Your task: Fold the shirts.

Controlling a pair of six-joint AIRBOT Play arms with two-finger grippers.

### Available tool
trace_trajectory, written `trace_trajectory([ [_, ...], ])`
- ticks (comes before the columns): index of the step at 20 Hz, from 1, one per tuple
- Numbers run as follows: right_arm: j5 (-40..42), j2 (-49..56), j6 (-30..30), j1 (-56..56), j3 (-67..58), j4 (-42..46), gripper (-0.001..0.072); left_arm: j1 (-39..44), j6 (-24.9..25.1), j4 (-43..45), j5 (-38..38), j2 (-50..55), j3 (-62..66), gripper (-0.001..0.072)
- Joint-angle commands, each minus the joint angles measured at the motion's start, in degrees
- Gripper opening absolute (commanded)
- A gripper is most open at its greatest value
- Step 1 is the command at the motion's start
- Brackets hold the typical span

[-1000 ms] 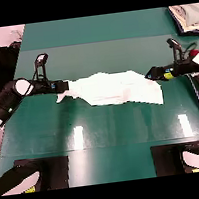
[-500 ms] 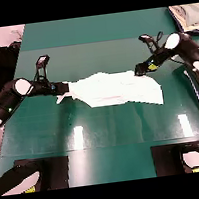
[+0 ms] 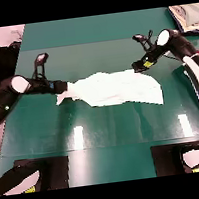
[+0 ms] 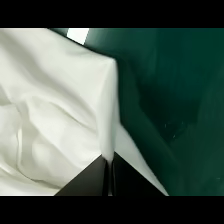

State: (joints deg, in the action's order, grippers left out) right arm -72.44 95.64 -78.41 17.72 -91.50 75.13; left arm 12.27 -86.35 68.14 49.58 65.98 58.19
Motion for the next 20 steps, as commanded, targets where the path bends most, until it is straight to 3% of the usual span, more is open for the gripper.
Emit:
trace_trajectory([
  [1, 0.9, -6.9, -0.1, -3.8, -0.4, 1.0, 0.0015, -4.3, 3.4, 1.1, 10.0, -0.7, 10.7, 0.0028],
  [7, 0.3, -27.8, -0.1, -12.7, -0.4, 1.4, 0.0014, -8.5, 9.2, 0.4, 16.9, -6.3, 38.2, 0.0028],
  [12, 0.4, -39.9, -0.1, -13.5, -0.4, 1.4, 0.0014, -8.5, 9.4, -3.3, 25.1, -7.1, 57.3, 0.0027],
  [17, -1.6, -50.4, -0.1, -13.5, -0.4, 1.4, 0.0014, -8.5, 9.5, -14.7, 26.2, -8.3, 63.9, 0.0028],
  [20, -7.7, -53.8, -2.2, -13.5, -0.4, 1.4, 0.0015, -8.5, 9.9, -19.3, 27.2, -10.6, 63.9, 0.0028],
])
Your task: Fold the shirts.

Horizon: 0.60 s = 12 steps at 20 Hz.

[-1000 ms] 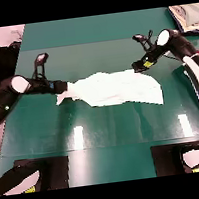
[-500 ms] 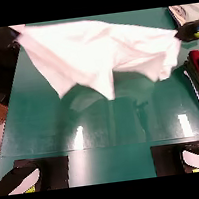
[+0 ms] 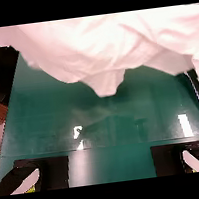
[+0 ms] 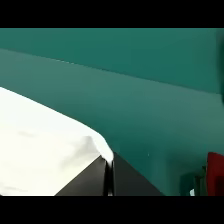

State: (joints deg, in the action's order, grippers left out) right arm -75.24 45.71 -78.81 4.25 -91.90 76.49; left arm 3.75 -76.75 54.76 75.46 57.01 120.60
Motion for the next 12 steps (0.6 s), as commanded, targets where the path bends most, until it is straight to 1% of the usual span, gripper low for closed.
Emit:
trace_trajectory([
  [1, -8.0, -4.0, -4.0, -0.1, 0.0, 0.0, 0.0015, 0.0, 0.3, -6.8, 2.0, -2.1, 1.5, 0.0027],
  [3, -15.0, -2.9, -6.7, 0.0, 0.7, -2.1, 0.0014, 0.0, 0.3, -6.9, 6.2, -3.6, 1.3, 0.0027],
  [4, -17.5, -1.6, -6.9, 0.0, 1.9, -4.1, 0.0014, 0.0, 0.3, -5.8, 8.9, -3.6, 0.2, 0.0027],
  [6, -18.9, 1.3, -7.0, 0.0, 5.8, -9.6, 0.0014, 0.0, 0.3, -3.6, 12.9, -3.6, -6.8, 0.0028],
  [7, -18.8, 3.1, -7.6, 0.0, 8.2, -12.2, 0.0014, 0.0, 0.3, -1.7, 13.0, -3.4, -12.1, 0.0027],
  [9, -17.7, 7.9, -7.6, 0.0, 13.0, -15.6, 0.0014, 0.0, 0.3, 2.4, 11.2, -2.1, -24.5, 0.0027],
  [11, -12.0, 12.7, -6.0, 0.0, 17.7, -15.4, 0.0014, 0.0, 0.7, 5.3, 5.1, 1.7, -35.7, 0.0027],
  [12, -7.9, 15.2, -4.9, -0.1, 19.7, -15.3, 0.0015, 0.0, 2.3, 6.0, 0.9, 4.4, -39.8, 0.0027],
])
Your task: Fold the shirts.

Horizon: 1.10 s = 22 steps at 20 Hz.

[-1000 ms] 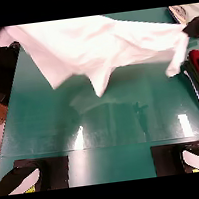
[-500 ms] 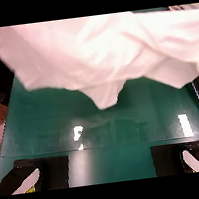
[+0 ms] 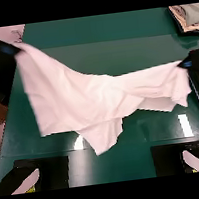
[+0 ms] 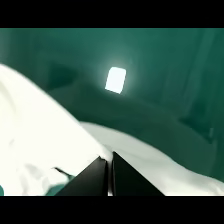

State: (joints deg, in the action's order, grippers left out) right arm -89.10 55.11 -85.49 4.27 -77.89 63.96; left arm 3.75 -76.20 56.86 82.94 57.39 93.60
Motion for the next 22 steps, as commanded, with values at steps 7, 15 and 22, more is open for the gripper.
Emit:
trace_trajectory([
  [7, 24.1, 22.4, 3.1, -0.1, 5.0, -2.9, 0.0028, 0.0, 2.6, 4.2, -30.6, 26.3, -15.1, 0.003],
  [15, 16.8, 25.6, 3.8, -6.7, -7.1, -2.9, 0.0437, -7.6, 0.9, 4.2, -18.8, 24.7, -10.7, 0.0545],
  [22, 19.8, 12.7, 5.1, -11.3, 7.5, -3.0, 0.0437, -5.1, -2.5, -0.1, -23.1, 10.3, -39.5, 0.0544],
])
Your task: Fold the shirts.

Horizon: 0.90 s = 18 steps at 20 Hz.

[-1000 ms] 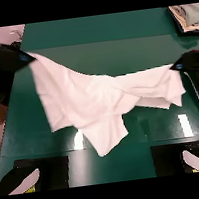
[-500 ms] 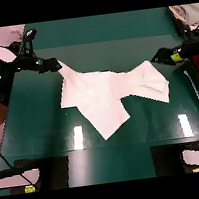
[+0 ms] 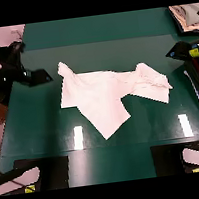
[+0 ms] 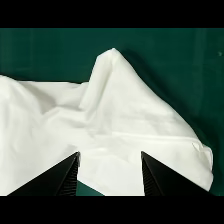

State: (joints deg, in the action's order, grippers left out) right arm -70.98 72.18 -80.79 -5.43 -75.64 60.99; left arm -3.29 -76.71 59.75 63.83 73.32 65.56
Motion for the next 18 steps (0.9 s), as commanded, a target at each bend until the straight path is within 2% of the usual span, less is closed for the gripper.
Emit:
trace_trajectory([
  [1, 2.0, -5.4, 0.4, -1.7, 7.0, 0.0, 0.0437, 3.8, -3.0, -4.6, -7.0, -7.7, -16.3, 0.0545],
  [5, 2.0, -7.4, 0.3, -1.7, 10.7, 0.0, 0.0437, 12.5, -4.4, -8.7, -14.2, -9.6, -27.6, 0.0545],
  [10, 1.7, -7.4, 0.3, -1.7, 10.6, -0.1, 0.0437, 18.7, -7.0, -11.2, -24.2, -9.2, -31.0, 0.0545],
  [18, 1.5, -7.4, 0.3, -1.7, 10.6, -0.1, 0.0437, 27.1, -7.3, -14.9, -27.1, -4.9, -30.9, 0.0545],
])
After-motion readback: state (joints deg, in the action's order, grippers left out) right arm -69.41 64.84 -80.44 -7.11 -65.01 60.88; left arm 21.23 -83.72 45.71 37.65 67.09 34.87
